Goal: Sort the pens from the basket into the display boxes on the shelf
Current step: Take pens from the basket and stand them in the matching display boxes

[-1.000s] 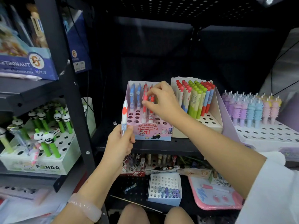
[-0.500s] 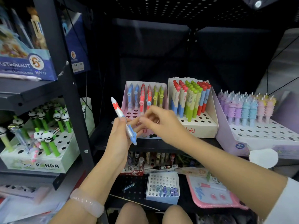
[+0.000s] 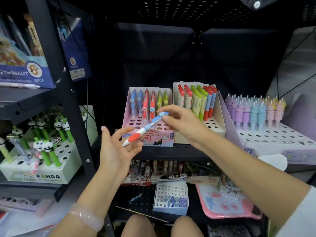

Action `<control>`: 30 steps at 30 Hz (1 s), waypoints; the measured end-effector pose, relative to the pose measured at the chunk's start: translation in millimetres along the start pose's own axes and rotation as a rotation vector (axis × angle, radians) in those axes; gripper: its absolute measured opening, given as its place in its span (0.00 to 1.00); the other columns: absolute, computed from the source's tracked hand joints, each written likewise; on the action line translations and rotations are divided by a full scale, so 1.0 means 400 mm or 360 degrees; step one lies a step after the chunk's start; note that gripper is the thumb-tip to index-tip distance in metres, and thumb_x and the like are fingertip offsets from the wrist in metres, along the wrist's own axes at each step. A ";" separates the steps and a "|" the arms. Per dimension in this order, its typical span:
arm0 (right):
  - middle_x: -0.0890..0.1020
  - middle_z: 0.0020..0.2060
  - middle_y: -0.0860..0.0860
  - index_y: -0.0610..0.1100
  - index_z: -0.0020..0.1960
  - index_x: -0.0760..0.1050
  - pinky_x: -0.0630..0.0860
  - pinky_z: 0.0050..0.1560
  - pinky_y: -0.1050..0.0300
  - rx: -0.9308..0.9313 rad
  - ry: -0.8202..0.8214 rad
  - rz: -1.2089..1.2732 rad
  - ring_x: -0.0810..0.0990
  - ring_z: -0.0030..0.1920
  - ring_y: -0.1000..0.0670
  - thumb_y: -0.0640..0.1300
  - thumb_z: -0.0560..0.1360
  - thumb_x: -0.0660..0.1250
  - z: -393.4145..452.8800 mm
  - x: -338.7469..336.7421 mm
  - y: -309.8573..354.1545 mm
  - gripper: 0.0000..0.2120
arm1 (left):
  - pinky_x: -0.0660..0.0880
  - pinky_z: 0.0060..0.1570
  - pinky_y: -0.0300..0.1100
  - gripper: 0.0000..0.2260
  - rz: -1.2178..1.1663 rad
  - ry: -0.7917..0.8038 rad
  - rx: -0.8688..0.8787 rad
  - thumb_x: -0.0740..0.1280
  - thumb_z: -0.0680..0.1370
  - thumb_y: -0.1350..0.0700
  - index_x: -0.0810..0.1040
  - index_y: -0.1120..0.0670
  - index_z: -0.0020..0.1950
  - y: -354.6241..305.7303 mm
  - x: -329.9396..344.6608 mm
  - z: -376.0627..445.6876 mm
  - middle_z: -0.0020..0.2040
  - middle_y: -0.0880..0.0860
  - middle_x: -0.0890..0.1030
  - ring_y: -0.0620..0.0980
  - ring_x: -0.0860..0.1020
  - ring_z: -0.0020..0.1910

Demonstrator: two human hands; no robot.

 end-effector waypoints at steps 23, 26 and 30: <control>0.84 0.39 0.49 0.44 0.55 0.72 0.78 0.42 0.63 -0.0358 -0.0281 -0.0058 0.83 0.41 0.53 0.40 0.75 0.67 0.184 0.059 0.145 0.10 | 0.74 0.40 0.27 0.06 0.1074 -0.0182 0.0821 0.61 0.79 0.53 0.78 0.47 0.46 -0.133 -0.059 0.062 0.41 0.41 0.81 0.35 0.79 0.42; 0.83 0.40 0.48 0.44 0.49 0.72 0.79 0.46 0.59 -0.0353 -0.0536 -0.0330 0.82 0.43 0.51 0.42 0.74 0.68 0.231 0.018 0.143 0.07 | 0.67 0.51 0.26 0.11 0.1486 -0.0170 0.0796 0.61 0.78 0.52 0.74 0.47 0.60 -0.129 -0.078 0.092 0.56 0.39 0.75 0.33 0.73 0.54; 0.78 0.37 0.56 0.47 0.49 0.70 0.73 0.36 0.68 -0.0305 -0.0510 -0.0706 0.77 0.38 0.57 0.42 0.75 0.67 0.268 0.025 0.098 0.06 | 0.63 0.62 0.39 0.19 0.1602 -0.0040 0.0582 0.63 0.78 0.51 0.68 0.48 0.69 -0.079 -0.113 0.121 0.63 0.42 0.71 0.40 0.68 0.63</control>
Point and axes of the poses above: each hand's wrist, its own z-axis towards the middle knuckle, its own x-axis out of the palm, y = z × x, the point moved 6 cm from there along z, towards the middle knuckle
